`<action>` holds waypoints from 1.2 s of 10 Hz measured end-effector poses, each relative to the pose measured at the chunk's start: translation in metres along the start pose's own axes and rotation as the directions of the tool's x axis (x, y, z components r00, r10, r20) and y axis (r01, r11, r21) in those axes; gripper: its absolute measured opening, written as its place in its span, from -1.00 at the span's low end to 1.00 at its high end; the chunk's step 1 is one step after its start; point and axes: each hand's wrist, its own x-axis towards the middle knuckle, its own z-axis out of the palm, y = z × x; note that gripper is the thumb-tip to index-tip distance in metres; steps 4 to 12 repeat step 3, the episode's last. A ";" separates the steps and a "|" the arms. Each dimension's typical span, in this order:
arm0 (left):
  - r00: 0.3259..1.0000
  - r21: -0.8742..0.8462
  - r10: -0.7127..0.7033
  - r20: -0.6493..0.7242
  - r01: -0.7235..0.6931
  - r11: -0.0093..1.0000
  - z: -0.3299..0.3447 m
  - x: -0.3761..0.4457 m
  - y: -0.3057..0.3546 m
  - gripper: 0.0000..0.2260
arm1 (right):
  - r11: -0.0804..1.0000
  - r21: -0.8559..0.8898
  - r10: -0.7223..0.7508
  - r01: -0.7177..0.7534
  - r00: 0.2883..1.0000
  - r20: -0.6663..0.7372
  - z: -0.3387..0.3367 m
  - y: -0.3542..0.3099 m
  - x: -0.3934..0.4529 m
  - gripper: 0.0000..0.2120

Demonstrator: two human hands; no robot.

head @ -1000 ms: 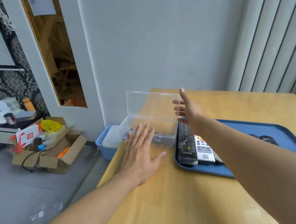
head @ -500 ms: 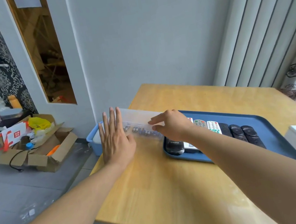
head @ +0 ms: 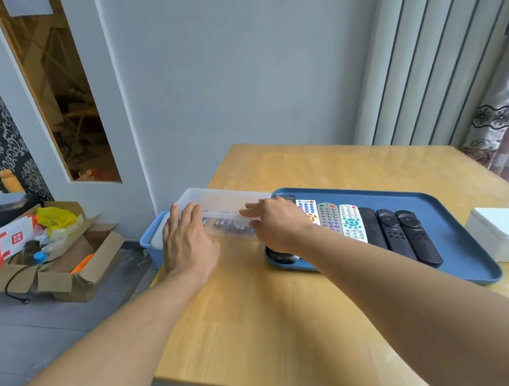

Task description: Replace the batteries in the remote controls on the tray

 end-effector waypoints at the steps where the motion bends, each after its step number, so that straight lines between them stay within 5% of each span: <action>1: 0.993 0.122 0.035 0.109 -0.049 0.991 -0.023 0.014 0.009 -0.64 | 0.998 0.059 -0.041 0.033 0.989 0.144 -0.008 0.006 -0.009 -0.45; 2: 0.951 0.226 -0.036 0.306 -0.036 0.974 -0.047 0.036 0.016 -0.63 | 0.986 0.160 0.021 -0.045 0.989 0.146 -0.028 0.019 -0.017 -0.48; 3: 0.949 0.200 -0.025 0.314 -0.040 0.979 -0.054 0.040 0.028 -0.51 | 0.953 0.255 0.160 -0.164 0.986 0.036 -0.065 0.046 -0.028 -0.57; 12: 0.949 0.200 -0.025 0.314 -0.040 0.979 -0.054 0.040 0.028 -0.51 | 0.953 0.255 0.160 -0.164 0.986 0.036 -0.065 0.046 -0.028 -0.57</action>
